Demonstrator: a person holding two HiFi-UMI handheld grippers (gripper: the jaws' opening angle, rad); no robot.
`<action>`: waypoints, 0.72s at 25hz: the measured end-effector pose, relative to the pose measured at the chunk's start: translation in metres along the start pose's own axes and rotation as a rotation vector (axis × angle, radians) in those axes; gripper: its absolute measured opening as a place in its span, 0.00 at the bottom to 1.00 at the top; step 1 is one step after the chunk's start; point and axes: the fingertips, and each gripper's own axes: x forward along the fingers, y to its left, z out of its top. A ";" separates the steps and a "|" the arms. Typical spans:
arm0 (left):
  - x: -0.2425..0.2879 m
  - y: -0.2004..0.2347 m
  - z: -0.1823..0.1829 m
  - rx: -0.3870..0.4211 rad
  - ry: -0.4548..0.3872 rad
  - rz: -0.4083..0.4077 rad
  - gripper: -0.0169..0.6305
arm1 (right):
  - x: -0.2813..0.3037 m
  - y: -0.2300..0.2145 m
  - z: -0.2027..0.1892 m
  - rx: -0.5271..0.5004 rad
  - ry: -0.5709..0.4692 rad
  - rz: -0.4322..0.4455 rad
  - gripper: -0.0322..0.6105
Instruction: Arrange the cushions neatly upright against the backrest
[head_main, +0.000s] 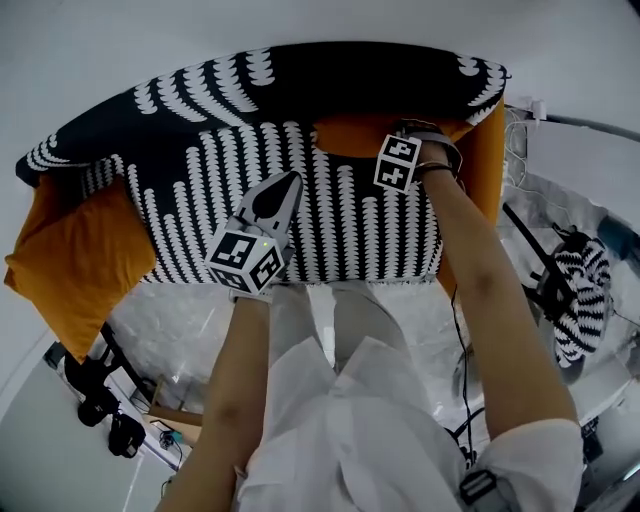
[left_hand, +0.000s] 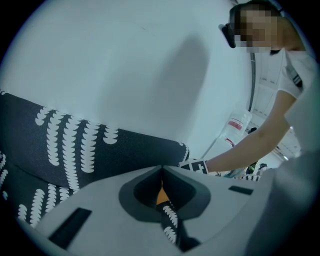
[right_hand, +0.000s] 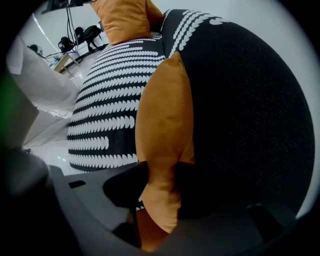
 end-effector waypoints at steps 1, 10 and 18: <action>-0.002 -0.001 0.001 -0.001 -0.003 -0.002 0.05 | -0.004 0.001 0.000 -0.008 0.010 0.025 0.33; -0.008 0.003 0.004 -0.011 -0.014 -0.001 0.05 | -0.021 -0.003 -0.006 0.071 0.062 0.217 0.34; -0.014 0.016 -0.002 -0.024 -0.006 0.018 0.05 | 0.002 -0.018 -0.011 0.035 0.068 0.197 0.44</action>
